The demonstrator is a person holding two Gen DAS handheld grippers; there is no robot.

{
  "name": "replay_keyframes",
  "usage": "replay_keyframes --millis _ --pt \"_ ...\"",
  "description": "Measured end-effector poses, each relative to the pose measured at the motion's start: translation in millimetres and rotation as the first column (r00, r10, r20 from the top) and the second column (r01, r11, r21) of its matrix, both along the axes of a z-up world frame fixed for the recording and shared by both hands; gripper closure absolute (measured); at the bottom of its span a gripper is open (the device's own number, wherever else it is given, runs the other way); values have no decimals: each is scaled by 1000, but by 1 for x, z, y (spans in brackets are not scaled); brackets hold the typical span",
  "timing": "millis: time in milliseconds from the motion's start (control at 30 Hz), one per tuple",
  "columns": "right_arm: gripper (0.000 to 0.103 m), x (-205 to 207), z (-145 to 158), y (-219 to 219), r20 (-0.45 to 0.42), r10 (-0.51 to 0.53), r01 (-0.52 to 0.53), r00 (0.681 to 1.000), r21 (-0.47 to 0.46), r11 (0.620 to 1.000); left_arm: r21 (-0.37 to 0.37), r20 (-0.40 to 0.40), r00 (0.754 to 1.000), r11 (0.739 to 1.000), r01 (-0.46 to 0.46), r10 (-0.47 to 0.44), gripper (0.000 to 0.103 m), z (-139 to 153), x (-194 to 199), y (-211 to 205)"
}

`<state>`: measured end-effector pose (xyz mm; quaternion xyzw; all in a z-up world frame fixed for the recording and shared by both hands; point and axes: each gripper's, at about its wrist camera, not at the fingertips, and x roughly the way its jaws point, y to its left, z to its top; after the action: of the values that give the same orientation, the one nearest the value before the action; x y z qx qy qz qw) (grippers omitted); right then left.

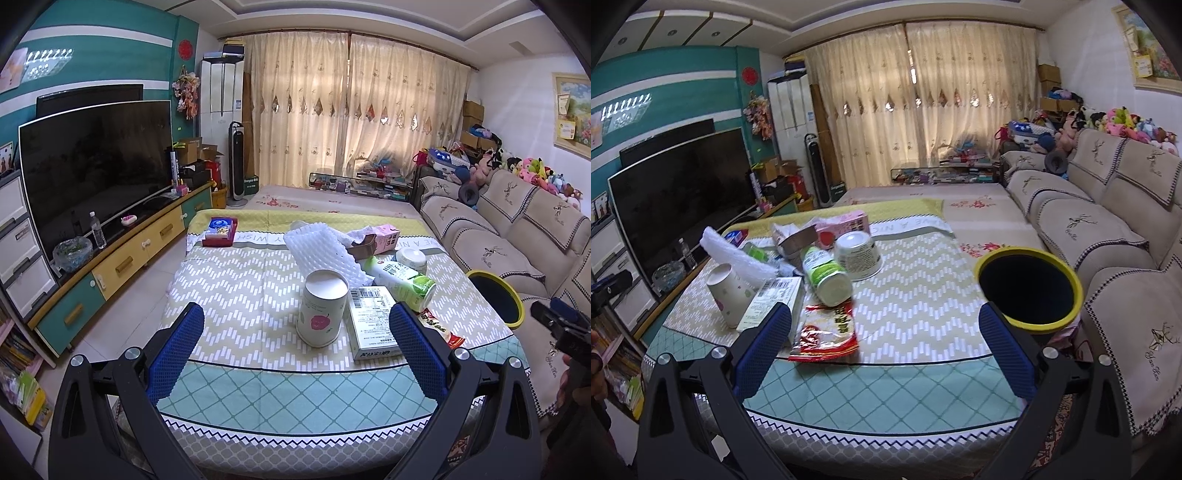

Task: Collect trash
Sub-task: 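Reach the right tool to the green coconut water bottle and grasp it, then lift the green bottle with the right tool and carry it over the bin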

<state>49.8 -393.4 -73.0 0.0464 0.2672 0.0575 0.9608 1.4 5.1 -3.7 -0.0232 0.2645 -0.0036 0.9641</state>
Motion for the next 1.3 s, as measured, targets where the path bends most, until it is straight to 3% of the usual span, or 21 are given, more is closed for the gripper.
replay_keyframes --millis 333,567,700,1067,1233,1300 --pt "6 45 -30 36 -80 116 -117 990 -12 993 -9 -14 1000 1000 1 -2 4 -5 4 6" --pt "6 91 -34 60 -79 209 -213 975 -43 976 -15 -41 999 1000 8 -9 4 -15 12 8" --pt "7 129 -50 70 -138 245 -256 960 -62 965 -14 -53 998 1000 15 -15 4 -20 17 6" --pt "19 185 -80 80 -244 256 -281 936 -74 957 -11 -87 996 1000 27 -28 4 -30 34 2" --pt "40 196 -86 85 -279 275 -307 920 -74 949 -11 -93 995 999 34 -34 4 -32 38 -1" --pt "42 197 -86 86 -284 281 -312 917 -68 948 -11 -94 995 999 35 -35 4 -33 39 0"
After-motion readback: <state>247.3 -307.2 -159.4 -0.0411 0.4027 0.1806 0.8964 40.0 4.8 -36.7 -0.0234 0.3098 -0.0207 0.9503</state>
